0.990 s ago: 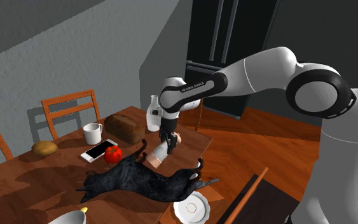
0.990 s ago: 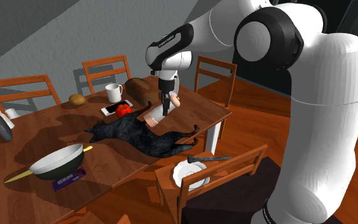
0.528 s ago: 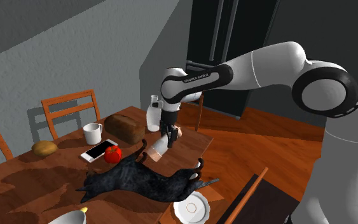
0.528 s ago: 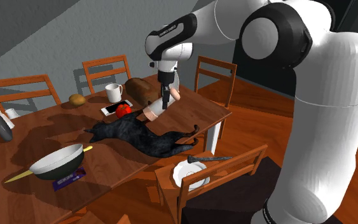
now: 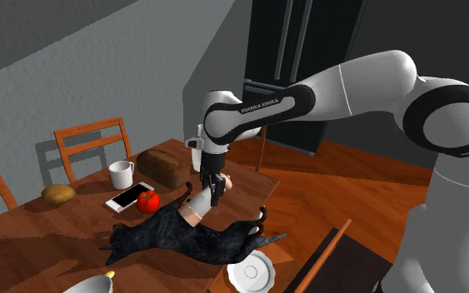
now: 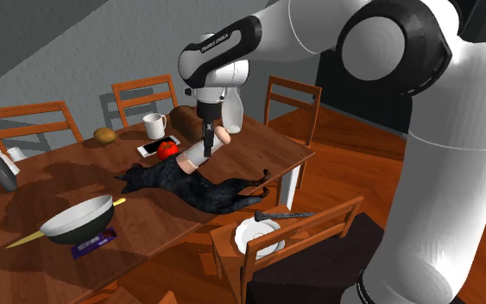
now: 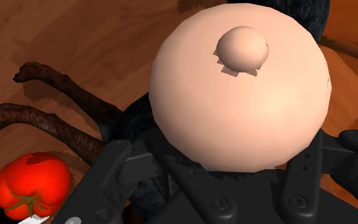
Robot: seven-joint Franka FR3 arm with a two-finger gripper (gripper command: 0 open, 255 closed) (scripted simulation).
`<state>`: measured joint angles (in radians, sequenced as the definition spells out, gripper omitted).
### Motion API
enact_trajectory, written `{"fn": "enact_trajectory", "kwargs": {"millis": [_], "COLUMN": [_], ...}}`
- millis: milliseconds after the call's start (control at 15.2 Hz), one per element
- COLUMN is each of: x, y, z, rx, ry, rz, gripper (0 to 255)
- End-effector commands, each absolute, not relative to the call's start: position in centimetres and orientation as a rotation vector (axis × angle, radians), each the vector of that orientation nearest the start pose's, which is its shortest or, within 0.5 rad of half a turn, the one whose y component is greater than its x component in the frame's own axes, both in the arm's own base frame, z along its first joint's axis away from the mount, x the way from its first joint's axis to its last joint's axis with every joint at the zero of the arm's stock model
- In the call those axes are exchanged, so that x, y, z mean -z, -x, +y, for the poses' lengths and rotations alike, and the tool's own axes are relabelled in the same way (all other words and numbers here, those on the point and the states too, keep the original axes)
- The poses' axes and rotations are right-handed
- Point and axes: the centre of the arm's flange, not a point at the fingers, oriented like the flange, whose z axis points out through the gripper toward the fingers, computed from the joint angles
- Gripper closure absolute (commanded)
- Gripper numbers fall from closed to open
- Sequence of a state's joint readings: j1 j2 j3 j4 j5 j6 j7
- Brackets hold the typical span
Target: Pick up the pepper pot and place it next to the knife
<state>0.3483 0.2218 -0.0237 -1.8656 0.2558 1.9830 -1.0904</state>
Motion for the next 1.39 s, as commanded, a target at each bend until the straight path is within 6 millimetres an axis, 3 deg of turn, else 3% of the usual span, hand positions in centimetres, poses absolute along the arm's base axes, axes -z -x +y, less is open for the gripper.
{"fn": "enact_trajectory", "kwargs": {"millis": [0,1188,1320], "x": [-38.8,-39.0,-37.9], "y": [-55.0,-43.6,-43.6], "z": [23.2,44.2,44.2], "rx": [-0.018,-0.018,-0.018], "ry": [2.306,2.306,2.306], "rz": [-1.752,-1.752,-1.752], "gripper": [255,255,255]}}
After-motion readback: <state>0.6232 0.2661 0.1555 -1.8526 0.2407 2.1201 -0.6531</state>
